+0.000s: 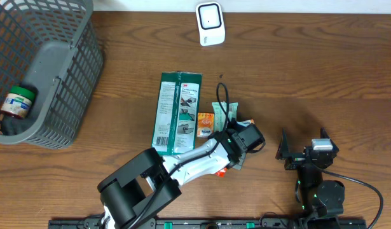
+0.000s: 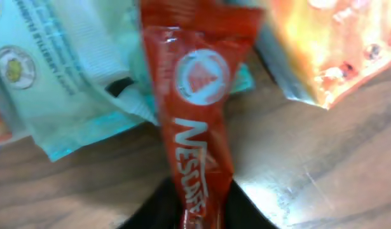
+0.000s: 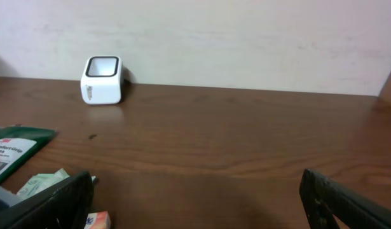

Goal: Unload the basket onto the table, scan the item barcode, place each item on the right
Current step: 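Release the red Nescafe stick right of the Kleenex packs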

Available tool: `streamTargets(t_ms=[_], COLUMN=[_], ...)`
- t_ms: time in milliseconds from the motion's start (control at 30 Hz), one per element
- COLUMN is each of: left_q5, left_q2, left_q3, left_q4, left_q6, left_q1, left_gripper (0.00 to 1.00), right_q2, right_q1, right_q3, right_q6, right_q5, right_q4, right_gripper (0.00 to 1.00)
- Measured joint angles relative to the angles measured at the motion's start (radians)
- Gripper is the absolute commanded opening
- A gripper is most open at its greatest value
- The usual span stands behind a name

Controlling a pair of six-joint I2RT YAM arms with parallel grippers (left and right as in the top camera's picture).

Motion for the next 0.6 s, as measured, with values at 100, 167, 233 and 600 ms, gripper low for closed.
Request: streamTargets(t_ms=[100, 167, 233, 600], left_q5=[0.005, 0.013, 0.031, 0.389], left_q2=[0.000, 0.000, -0.005, -0.228], left_q3=[0.002, 0.005, 0.008, 0.038], left_q4=[-0.002, -0.003, -0.004, 0.158], left_q6=[0.011, 0.018, 0.021, 0.022], left_q1=[0.002, 0.002, 0.002, 0.163], left_gripper=[0.07, 0.08, 0.07, 0.07], right_q2=[0.000, 0.000, 0.000, 0.000], right_q1=[0.000, 0.000, 0.000, 0.000], right_q3=[0.000, 0.000, 0.000, 0.000], right_q6=[0.000, 0.000, 0.000, 0.000], right_q5=[0.000, 0.000, 0.000, 0.000], right_q4=[0.000, 0.000, 0.000, 0.000], right_gripper=[0.99, 0.99, 0.99, 0.99])
